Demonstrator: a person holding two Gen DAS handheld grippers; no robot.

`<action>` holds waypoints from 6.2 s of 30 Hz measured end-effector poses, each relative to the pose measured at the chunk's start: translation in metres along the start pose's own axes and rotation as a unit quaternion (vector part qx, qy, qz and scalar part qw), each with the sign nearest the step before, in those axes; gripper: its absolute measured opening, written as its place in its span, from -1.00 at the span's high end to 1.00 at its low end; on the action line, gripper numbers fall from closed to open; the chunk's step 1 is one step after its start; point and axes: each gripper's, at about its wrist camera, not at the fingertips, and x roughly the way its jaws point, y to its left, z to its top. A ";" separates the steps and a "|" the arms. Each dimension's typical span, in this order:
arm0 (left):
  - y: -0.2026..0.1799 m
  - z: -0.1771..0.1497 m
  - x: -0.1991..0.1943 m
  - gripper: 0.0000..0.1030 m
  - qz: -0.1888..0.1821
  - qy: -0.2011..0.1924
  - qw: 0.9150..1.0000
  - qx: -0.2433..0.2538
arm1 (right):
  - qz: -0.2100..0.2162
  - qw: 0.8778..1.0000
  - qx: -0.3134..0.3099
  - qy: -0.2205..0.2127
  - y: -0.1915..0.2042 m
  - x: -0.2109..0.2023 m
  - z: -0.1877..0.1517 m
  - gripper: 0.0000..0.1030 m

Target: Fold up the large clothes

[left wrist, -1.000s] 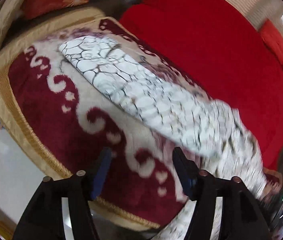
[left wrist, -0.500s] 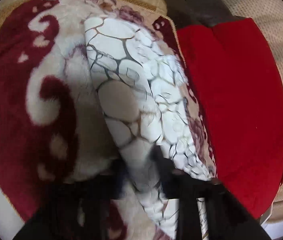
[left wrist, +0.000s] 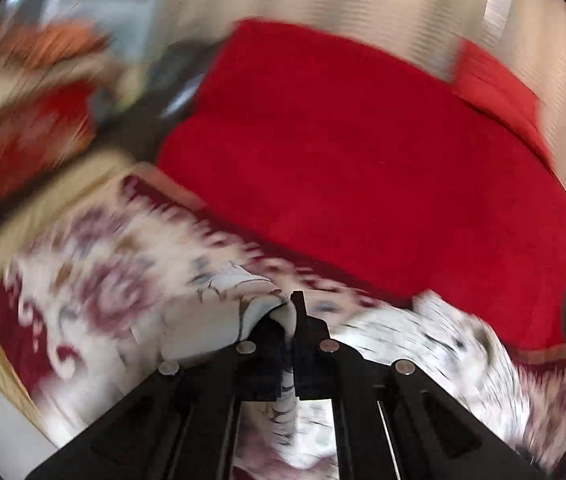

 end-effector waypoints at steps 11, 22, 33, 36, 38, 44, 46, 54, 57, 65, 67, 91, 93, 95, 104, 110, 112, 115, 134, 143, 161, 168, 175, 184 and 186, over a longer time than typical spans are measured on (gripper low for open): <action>-0.265 -0.096 -0.043 0.83 -0.157 0.077 0.950 0.258 | -0.017 0.993 0.069 -0.090 -0.051 -0.096 0.022 0.47; -0.196 -0.093 -0.032 -0.32 -0.162 0.115 0.967 0.159 | 0.010 0.990 0.122 -0.075 -0.075 -0.113 0.024 -0.59; -0.079 -0.122 0.050 -0.32 -0.026 0.168 0.983 0.070 | 0.002 0.995 -0.069 0.069 0.051 0.002 0.047 -0.58; -0.075 -0.134 0.067 -0.32 -0.019 0.182 0.980 0.072 | -0.047 0.984 -0.151 0.079 0.091 0.032 0.046 -0.58; -0.079 -0.143 0.078 -0.32 -0.010 0.204 0.975 0.082 | -0.094 0.971 -0.195 0.099 0.112 0.061 0.045 -0.58; -0.075 -0.154 0.082 -0.32 -0.017 0.216 0.973 0.081 | -0.184 0.950 -0.203 0.152 0.098 0.099 0.048 0.79; -0.071 -0.149 0.077 -0.32 -0.014 0.211 0.974 0.078 | -0.170 0.963 -0.168 0.127 0.078 0.075 0.055 0.84; -0.104 -0.115 0.033 -0.32 -0.031 0.127 0.986 0.103 | -0.085 0.995 0.003 0.049 -0.049 -0.064 0.032 0.63; -0.131 -0.114 0.027 -0.32 -0.051 0.117 0.984 0.121 | -0.082 0.993 0.076 0.049 -0.094 -0.096 0.000 -0.26; -0.176 -0.148 0.064 -0.32 -0.025 0.170 0.971 0.165 | -0.063 0.991 0.109 -0.033 -0.106 -0.135 0.025 -0.39; -0.173 -0.163 0.080 -0.32 -0.001 0.194 0.966 0.169 | -0.073 0.993 0.086 -0.041 -0.094 -0.124 0.035 -0.35; -0.141 -0.192 0.009 -0.37 0.037 0.140 0.977 0.158 | -0.171 0.977 -0.012 0.127 -0.038 -0.043 0.011 -0.09; -0.145 -0.193 -0.011 -0.37 0.038 0.114 0.979 0.167 | -0.175 0.975 -0.008 0.133 -0.043 -0.035 0.001 -0.09; -0.149 -0.189 -0.035 -0.37 0.045 0.081 0.980 0.176 | -0.176 0.978 -0.022 0.114 -0.032 -0.047 0.002 -0.09; -0.159 -0.182 -0.128 -0.44 0.061 -0.029 0.979 0.193 | -0.109 0.991 -0.069 0.021 0.028 -0.134 0.009 -0.09; -0.164 -0.180 -0.177 -0.50 0.070 -0.079 0.971 0.212 | -0.080 0.993 -0.080 -0.033 0.054 -0.202 0.006 -0.09; -0.166 -0.179 -0.195 -0.55 0.076 -0.098 0.968 0.220 | -0.075 0.992 -0.089 -0.052 0.062 -0.225 0.005 -0.09; -0.166 -0.180 -0.219 -0.68 0.087 -0.123 0.962 0.229 | -0.063 0.989 -0.108 -0.084 0.079 -0.264 0.003 -0.09; 0.006 -0.148 -0.465 -0.90 0.401 -0.279 0.822 0.291 | -0.153 0.911 -0.205 -0.323 0.103 -0.540 -0.067 -0.64; 0.053 -0.155 -0.525 -1.00 0.431 -0.255 0.823 0.269 | -0.201 0.907 -0.157 -0.334 0.087 -0.603 -0.062 -0.68; 0.058 -0.322 -0.170 -1.00 0.026 0.152 0.975 0.160 | -0.136 0.989 -0.023 0.047 -0.041 -0.385 -0.151 -0.69; 0.062 -0.332 -0.102 -1.00 -0.067 0.216 0.966 0.124 | -0.083 0.986 0.110 0.094 -0.120 -0.322 -0.176 -0.69; 0.066 -0.342 -0.072 -1.00 -0.143 0.239 0.958 0.071 | 0.015 0.977 0.183 0.109 -0.151 -0.293 -0.185 -0.69; 0.088 -0.361 -0.043 0.07 -0.214 0.259 0.942 -0.016 | 0.022 0.978 0.148 0.148 -0.125 -0.269 -0.185 -0.63; 0.090 -0.366 -0.038 0.10 -0.225 0.262 0.938 -0.026 | 0.017 0.979 0.135 0.151 -0.116 -0.265 -0.183 -0.47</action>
